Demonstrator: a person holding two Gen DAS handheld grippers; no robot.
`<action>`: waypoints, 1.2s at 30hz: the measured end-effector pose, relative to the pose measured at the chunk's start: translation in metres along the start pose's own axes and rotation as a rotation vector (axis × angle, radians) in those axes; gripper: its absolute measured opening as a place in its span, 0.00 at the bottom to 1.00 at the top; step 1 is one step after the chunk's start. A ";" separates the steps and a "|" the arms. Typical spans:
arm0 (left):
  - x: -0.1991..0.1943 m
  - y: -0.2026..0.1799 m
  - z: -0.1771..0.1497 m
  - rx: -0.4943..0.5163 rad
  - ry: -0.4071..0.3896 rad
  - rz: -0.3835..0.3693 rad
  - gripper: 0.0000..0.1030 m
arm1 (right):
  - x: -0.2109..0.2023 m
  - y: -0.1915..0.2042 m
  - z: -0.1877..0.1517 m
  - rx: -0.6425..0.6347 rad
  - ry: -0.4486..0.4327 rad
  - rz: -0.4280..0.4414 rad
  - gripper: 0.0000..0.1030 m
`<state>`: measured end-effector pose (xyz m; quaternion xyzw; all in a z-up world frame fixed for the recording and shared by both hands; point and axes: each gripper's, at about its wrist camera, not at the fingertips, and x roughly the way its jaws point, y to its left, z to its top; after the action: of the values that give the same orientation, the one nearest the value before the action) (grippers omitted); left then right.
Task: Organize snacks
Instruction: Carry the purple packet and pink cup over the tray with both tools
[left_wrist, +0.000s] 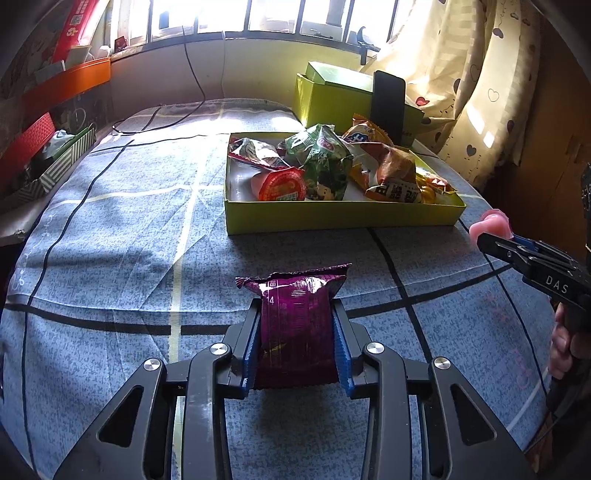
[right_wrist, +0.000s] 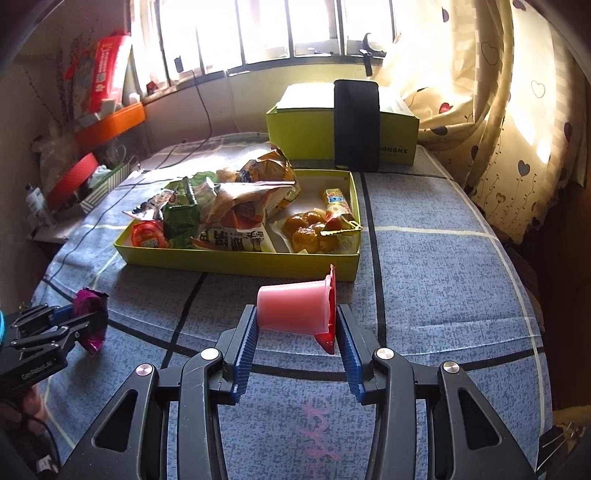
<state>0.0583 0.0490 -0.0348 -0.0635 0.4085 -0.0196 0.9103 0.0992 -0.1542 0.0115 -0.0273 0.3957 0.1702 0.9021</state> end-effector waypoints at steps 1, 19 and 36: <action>-0.001 -0.002 0.001 0.004 -0.004 0.000 0.35 | -0.001 0.000 0.001 0.001 -0.003 0.005 0.39; -0.006 -0.026 0.039 0.058 -0.077 -0.035 0.35 | -0.001 0.007 0.023 -0.026 -0.042 0.039 0.39; 0.018 -0.011 0.075 0.031 -0.098 -0.003 0.34 | 0.026 -0.002 0.053 -0.037 -0.046 0.035 0.39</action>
<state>0.1264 0.0443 0.0030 -0.0510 0.3631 -0.0240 0.9300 0.1538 -0.1393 0.0287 -0.0331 0.3720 0.1938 0.9072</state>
